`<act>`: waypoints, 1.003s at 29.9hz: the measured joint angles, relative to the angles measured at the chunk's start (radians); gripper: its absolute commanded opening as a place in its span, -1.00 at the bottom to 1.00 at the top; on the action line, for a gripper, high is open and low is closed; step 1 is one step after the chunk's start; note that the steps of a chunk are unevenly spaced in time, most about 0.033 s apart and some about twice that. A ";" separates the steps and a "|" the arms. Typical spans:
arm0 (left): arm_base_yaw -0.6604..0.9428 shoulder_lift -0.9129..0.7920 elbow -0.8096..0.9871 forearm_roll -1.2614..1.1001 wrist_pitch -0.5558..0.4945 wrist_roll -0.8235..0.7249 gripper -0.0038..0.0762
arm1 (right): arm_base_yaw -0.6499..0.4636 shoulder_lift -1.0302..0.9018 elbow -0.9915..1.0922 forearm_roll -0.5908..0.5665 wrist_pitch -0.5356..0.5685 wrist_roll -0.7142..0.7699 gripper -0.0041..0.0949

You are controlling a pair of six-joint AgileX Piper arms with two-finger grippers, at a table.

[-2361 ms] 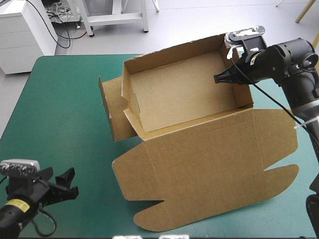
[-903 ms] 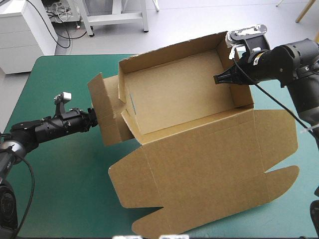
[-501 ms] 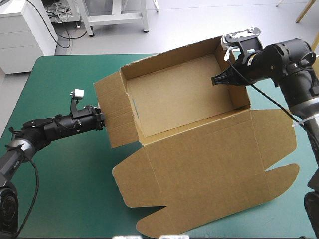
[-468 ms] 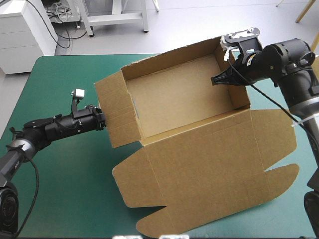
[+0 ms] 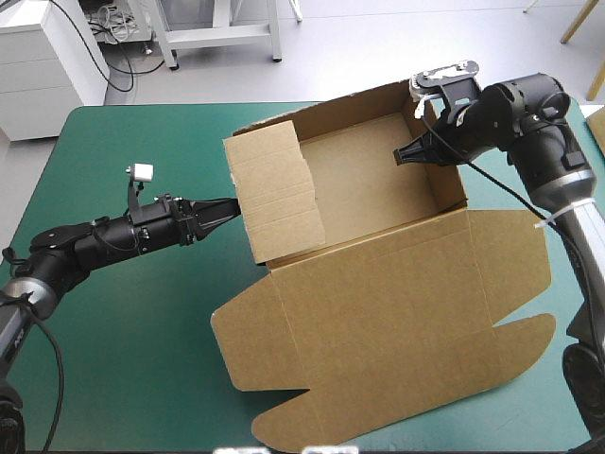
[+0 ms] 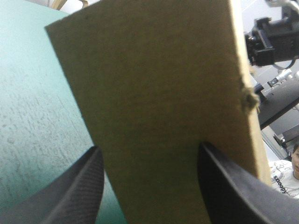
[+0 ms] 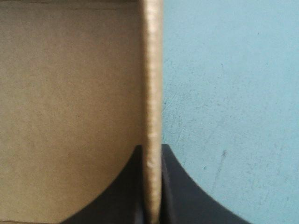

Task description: Fold the box

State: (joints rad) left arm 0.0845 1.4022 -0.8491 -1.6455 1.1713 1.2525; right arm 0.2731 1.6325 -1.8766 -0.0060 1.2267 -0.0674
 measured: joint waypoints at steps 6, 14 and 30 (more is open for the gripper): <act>0.000 -0.009 0.000 -0.019 0.001 -0.037 0.15 | 0.000 0.008 0.000 -0.002 -0.003 0.000 -0.96; 0.000 -0.049 0.000 -0.021 0.003 -0.058 0.15 | 0.000 0.037 0.000 -0.039 -0.007 0.004 -0.96; -0.067 -0.062 -0.231 0.436 -0.191 -0.511 0.15 | 0.157 0.042 0.000 -0.200 -0.032 0.146 -0.96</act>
State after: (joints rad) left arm 0.0174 1.3407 -1.0801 -1.2099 0.9798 0.7416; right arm 0.4301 1.6749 -1.8766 -0.2064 1.1945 0.0788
